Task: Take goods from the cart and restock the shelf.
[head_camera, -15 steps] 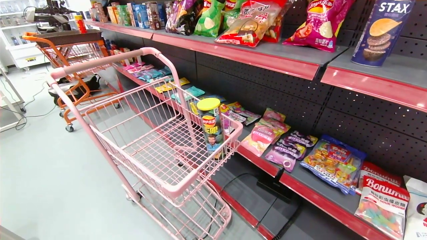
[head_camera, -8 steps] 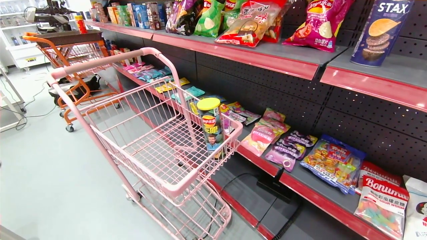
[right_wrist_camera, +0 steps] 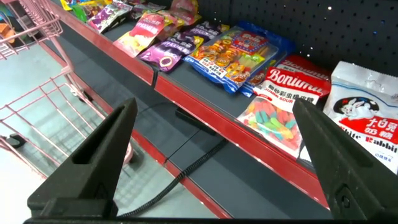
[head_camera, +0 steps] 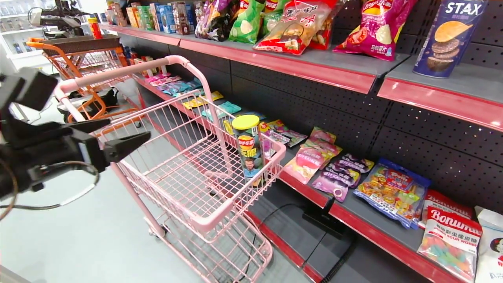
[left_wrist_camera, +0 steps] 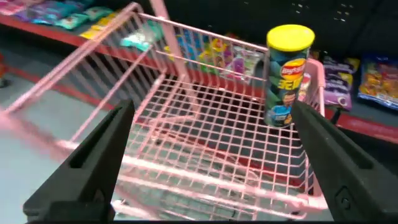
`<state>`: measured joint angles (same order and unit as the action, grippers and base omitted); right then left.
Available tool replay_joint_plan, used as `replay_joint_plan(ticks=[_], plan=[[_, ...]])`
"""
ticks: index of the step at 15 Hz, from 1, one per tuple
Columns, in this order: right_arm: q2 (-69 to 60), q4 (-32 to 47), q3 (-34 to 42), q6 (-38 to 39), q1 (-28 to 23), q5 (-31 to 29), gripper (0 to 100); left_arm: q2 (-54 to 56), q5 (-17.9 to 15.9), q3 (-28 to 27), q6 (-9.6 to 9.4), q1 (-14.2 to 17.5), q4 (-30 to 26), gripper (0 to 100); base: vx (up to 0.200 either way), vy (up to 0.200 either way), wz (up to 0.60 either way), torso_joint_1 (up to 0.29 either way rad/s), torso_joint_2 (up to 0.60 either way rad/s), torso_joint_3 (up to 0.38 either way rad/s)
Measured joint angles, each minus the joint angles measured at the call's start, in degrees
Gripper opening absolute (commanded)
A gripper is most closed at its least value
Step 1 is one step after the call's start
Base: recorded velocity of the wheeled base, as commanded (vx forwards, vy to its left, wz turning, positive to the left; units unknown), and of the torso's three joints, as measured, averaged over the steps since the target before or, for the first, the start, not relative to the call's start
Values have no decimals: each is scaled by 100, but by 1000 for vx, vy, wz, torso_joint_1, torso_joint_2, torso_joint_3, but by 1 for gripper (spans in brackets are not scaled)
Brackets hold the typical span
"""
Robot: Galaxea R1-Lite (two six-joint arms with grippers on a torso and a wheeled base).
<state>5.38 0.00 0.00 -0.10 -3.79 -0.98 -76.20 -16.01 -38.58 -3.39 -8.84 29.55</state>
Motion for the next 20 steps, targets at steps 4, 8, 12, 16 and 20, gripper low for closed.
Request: replay_joint_plan(ticks=[4, 8, 12, 16, 20], plan=[[0, 0, 0, -6, 0, 0, 100, -1616, -332, -411, 33, -629, 1150, 100, 0, 0, 0, 0, 0, 0], [0, 2, 0, -12, 0, 0, 100, -2817, -408, -1401, 33, -1100, 1404, 100, 0, 0, 0, 0, 0, 0], [0, 7, 0, -15, 0, 0, 100, -3507, -477, -1919, 13, -1252, 1577, 100, 0, 0, 0, 0, 0, 0], [0, 7, 0, -17, 0, -4, 100, -3936, -457, -2330, 2, -1312, 1577, 100, 0, 0, 0, 0, 0, 0], [0, 5, 0, -20, 0, -6, 100, -4296, -424, -2423, 0, -1497, 1796, 100, 0, 0, 0, 0, 0, 0]])
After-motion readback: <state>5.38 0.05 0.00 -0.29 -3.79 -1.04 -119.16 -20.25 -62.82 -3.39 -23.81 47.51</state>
